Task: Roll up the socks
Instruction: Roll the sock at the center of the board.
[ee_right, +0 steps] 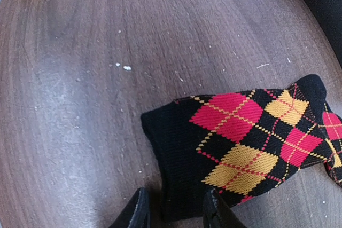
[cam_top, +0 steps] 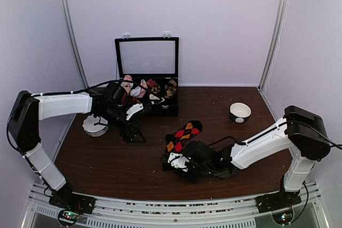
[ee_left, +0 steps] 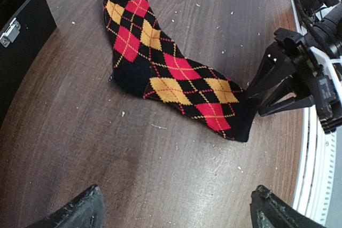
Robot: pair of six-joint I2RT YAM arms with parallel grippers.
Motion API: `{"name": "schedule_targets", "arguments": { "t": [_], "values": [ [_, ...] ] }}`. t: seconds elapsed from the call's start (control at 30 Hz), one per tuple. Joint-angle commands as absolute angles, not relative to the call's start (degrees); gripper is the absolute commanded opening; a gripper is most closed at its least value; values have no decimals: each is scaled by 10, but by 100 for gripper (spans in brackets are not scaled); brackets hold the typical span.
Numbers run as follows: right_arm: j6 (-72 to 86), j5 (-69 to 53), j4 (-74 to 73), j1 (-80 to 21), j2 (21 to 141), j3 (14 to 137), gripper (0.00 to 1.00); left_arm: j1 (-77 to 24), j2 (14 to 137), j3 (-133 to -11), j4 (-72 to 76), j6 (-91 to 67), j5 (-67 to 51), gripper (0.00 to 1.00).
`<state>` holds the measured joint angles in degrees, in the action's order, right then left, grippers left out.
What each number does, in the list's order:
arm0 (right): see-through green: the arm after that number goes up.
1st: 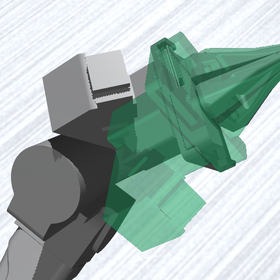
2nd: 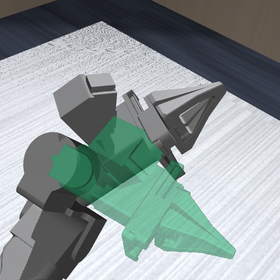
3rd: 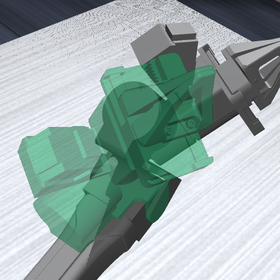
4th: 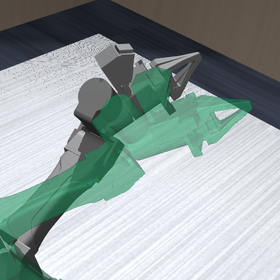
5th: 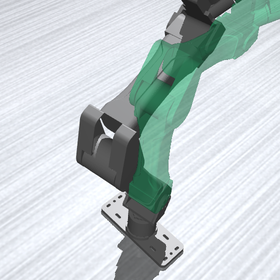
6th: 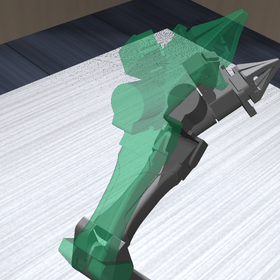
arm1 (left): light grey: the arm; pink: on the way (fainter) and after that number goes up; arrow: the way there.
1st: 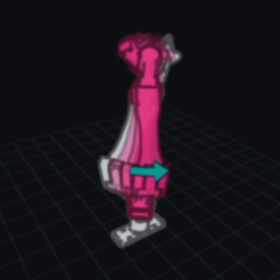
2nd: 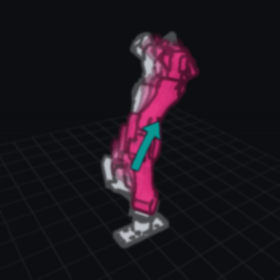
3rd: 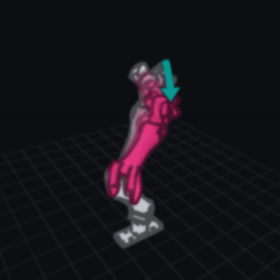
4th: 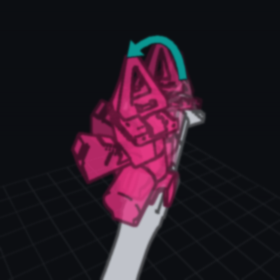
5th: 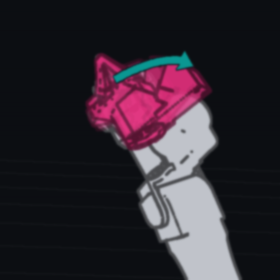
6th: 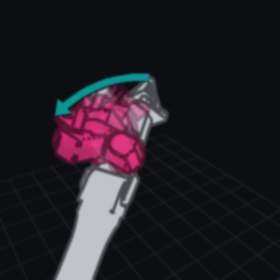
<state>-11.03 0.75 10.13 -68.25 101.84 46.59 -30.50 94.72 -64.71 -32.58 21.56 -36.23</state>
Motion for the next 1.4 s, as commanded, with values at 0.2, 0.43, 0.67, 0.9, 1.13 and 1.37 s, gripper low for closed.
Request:
{"name": "schedule_targets", "arguments": {
  "t": [0.2,0.43,0.67,0.9,1.13,1.37],
  "values": [
    [-92,-70,92,-651,1054,490,24,-318,936,-632,-326,256,-379,98],
    [-68,-115,56,-632,1077,516,6,-320,939,-623,-328,269,-386,98],
    [10,-237,18,-595,1067,539,0,-340,917,-586,-311,307,-388,97],
    [150,-394,-26,-561,1101,598,0,-377,900,-557,-264,321,-368,94],
    [228,-417,-75,-537,1186,627,0,-438,914,-562,-257,371,-328,85],
    [290,-424,-45,-508,1210,606,0,-523,949,-592,-295,473,-281,77]
  ]
}}
